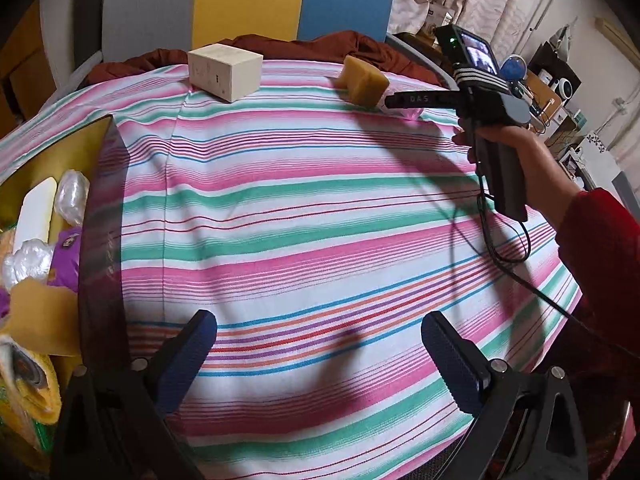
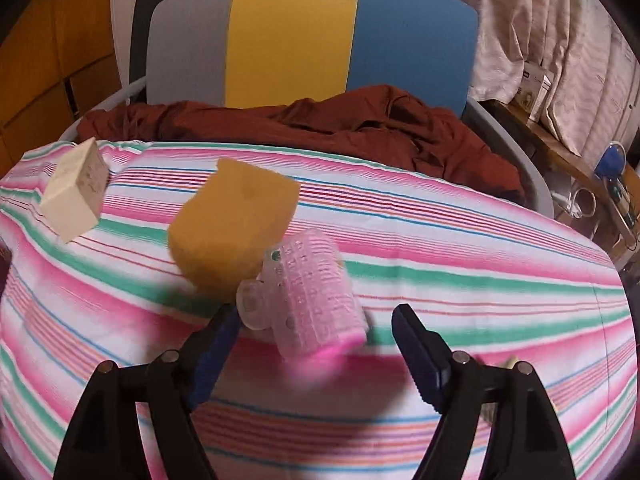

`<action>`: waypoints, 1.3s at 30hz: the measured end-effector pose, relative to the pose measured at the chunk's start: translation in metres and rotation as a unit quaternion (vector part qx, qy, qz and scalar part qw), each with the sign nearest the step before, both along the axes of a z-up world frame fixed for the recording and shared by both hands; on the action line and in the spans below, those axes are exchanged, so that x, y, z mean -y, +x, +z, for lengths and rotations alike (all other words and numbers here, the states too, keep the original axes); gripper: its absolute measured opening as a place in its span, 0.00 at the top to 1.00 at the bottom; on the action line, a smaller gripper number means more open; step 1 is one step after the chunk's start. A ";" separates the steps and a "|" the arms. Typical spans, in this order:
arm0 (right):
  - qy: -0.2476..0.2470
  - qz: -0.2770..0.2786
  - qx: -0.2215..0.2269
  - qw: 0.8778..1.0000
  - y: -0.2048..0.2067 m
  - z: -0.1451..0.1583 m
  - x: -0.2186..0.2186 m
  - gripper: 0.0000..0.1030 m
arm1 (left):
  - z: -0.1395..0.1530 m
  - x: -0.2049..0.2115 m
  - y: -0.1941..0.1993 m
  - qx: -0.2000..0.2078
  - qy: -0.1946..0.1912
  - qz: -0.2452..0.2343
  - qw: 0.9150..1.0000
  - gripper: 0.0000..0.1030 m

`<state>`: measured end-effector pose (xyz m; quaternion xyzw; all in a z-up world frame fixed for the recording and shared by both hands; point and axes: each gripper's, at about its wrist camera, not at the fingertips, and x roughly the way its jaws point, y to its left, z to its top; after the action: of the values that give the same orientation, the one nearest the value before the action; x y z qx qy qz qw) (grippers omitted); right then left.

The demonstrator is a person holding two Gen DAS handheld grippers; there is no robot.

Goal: Organize objects
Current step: 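Reach the right tool to the pink hair roller and grasp it, then grasp the yellow sponge with the left tool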

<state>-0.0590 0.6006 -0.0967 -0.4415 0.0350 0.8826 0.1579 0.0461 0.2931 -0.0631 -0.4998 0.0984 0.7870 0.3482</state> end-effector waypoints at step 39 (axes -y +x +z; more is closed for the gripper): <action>-0.015 -0.230 -0.154 0.961 0.115 0.005 0.027 0.42 | -0.021 -0.265 -0.175 -0.104 -0.032 0.003 0.994 0.32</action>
<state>0.0557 0.5737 -0.0918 -0.2826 0.1731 0.8791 0.3425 -0.1292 0.5577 -0.0843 -0.4262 0.1575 0.8323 0.3177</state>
